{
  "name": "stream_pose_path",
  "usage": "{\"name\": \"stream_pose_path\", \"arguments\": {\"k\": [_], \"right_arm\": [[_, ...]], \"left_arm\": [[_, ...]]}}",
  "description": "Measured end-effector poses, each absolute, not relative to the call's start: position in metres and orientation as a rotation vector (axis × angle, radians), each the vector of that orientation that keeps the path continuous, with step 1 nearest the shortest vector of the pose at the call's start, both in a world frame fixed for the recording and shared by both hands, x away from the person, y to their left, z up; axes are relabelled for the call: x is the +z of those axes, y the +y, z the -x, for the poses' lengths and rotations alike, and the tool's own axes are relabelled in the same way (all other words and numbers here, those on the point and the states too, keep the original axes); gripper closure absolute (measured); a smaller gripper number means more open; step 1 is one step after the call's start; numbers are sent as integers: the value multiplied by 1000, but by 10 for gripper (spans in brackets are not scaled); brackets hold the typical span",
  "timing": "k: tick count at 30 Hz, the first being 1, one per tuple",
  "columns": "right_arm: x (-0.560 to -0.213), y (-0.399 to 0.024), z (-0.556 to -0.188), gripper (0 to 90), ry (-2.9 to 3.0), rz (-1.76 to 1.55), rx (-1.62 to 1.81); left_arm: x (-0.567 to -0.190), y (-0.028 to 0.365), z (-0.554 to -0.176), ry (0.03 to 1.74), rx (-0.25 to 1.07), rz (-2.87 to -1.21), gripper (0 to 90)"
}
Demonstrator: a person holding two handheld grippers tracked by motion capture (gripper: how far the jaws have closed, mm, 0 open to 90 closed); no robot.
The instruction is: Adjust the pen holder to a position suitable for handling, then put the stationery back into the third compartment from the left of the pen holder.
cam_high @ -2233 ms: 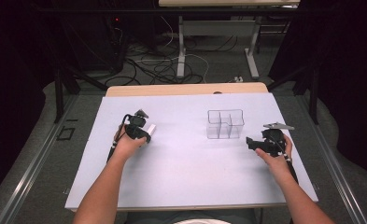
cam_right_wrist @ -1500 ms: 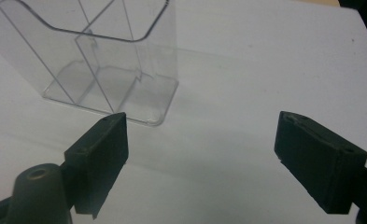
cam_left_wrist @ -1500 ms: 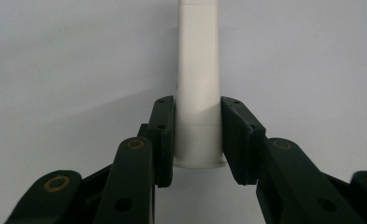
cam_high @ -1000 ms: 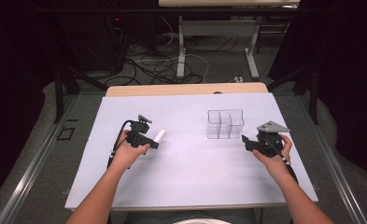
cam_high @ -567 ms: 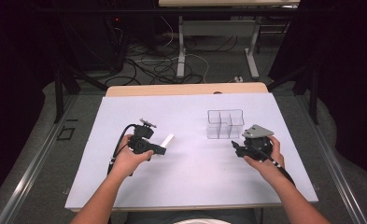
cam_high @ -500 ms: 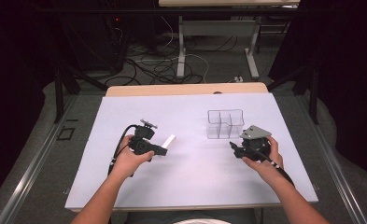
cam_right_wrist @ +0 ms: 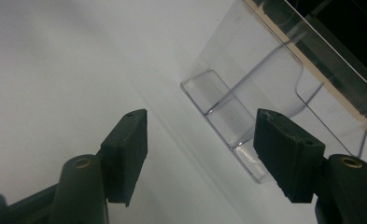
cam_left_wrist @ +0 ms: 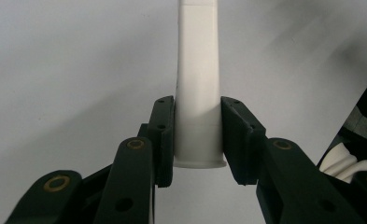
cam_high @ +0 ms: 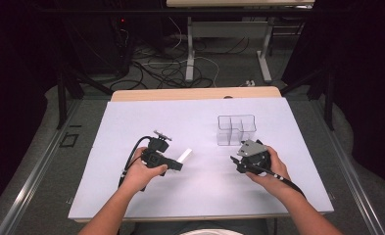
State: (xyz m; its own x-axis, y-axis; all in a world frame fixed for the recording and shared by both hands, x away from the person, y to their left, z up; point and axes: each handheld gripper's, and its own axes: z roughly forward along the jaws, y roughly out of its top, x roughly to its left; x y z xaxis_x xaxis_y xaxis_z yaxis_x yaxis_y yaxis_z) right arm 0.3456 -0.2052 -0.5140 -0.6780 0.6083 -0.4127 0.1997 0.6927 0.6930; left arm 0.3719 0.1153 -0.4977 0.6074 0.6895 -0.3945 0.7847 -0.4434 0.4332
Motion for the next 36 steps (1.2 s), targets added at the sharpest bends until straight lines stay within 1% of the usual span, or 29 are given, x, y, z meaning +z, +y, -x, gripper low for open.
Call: {"name": "stream_pose_path", "arguments": {"k": [6,10,11,16,24,33,36], "right_arm": [[-518,-191,-339,351,2278,-446,759],[-521,-184,-335,370,2287,-384,712],[-523,-179,-333,393,2294,-310,695],[-527,-169,-329,397,2296,-157,649],[-530,-153,-322,393,2265,9,658],[-531,-144,-311,442,2215,191,675],[-532,-142,-309,446,2202,227,677]], "left_arm": [[-501,110,-369,1153,-233,-2260,670],[-501,108,-369,1129,-235,-2270,671],[-501,107,-367,1130,-245,-2268,671],[-501,105,-366,1110,-255,-2273,670],[-502,101,-364,1112,-291,-2261,671],[-503,95,-360,1093,-327,-2267,670],[-504,93,-359,1092,-335,-2271,670]]}}
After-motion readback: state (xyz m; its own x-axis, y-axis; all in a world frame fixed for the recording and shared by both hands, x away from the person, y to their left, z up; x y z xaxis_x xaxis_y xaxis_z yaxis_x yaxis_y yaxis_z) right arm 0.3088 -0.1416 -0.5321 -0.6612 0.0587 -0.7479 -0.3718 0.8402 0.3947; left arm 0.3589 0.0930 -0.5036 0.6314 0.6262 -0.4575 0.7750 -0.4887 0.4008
